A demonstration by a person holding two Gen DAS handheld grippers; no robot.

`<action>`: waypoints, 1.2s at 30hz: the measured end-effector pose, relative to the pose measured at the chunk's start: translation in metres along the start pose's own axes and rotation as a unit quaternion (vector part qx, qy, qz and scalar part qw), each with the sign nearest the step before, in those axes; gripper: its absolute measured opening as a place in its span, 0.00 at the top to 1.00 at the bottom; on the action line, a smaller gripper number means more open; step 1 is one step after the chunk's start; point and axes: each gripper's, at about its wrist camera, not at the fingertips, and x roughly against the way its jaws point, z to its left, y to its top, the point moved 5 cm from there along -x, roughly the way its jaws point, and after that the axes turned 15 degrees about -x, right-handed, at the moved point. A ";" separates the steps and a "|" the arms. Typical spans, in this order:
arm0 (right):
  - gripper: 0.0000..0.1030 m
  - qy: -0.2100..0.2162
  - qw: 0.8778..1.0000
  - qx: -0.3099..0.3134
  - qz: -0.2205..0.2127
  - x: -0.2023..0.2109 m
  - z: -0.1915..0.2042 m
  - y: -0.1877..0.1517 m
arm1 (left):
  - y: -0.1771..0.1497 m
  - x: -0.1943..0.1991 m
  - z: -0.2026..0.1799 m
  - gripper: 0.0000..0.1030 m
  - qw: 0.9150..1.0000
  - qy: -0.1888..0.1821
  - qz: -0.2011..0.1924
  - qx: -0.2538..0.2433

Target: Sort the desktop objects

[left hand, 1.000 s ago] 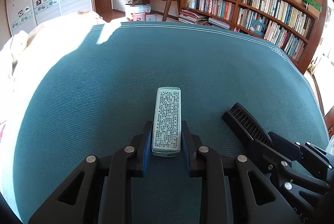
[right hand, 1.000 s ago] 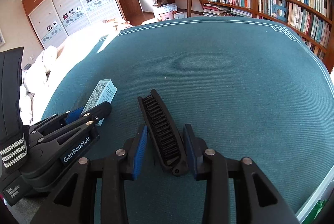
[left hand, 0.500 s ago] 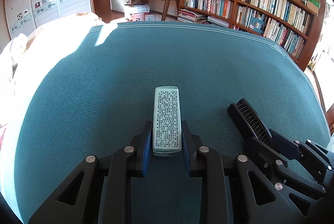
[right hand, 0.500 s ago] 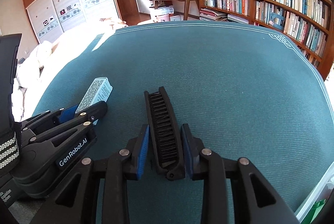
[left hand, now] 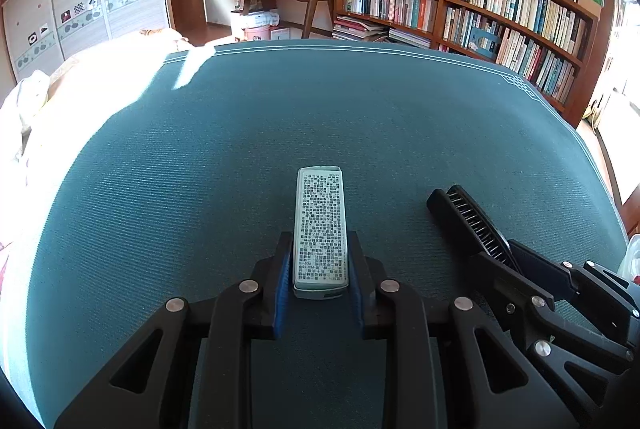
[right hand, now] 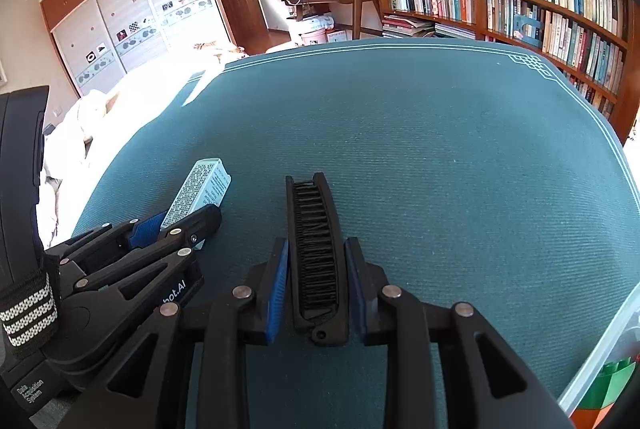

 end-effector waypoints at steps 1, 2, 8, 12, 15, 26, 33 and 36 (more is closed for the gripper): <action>0.70 0.001 1.000 -0.001 -0.001 0.001 0.000 0.000 | -0.001 0.000 0.000 0.74 1.000 -0.001 0.000 0.000; 0.70 0.002 1.000 -0.003 -0.003 0.003 0.000 0.000 | -0.001 0.001 -0.001 0.74 1.000 -0.001 0.000 0.000; 0.70 0.011 1.000 -0.016 -0.008 0.012 -0.001 -0.001 | -0.004 0.006 -0.006 0.74 1.000 -0.006 -0.003 -0.001; 0.71 0.017 0.999 -0.023 -0.016 0.022 -0.002 -0.001 | -0.005 0.012 -0.008 0.75 1.000 -0.009 -0.007 -0.002; 0.71 0.022 0.999 -0.025 -0.025 0.031 -0.001 -0.001 | -0.004 0.018 -0.010 0.75 1.000 -0.009 -0.011 -0.003; 0.71 0.030 0.997 -0.048 -0.048 0.061 -0.015 -0.005 | 0.000 0.041 -0.025 0.75 0.999 -0.019 -0.029 -0.020; 0.71 0.034 0.994 -0.071 -0.079 0.095 -0.033 -0.010 | 0.003 0.061 -0.036 0.75 0.998 -0.032 -0.040 -0.031; 0.71 0.031 0.993 -0.076 -0.089 0.109 -0.042 -0.011 | 0.004 0.071 -0.046 0.75 0.997 -0.042 -0.047 -0.039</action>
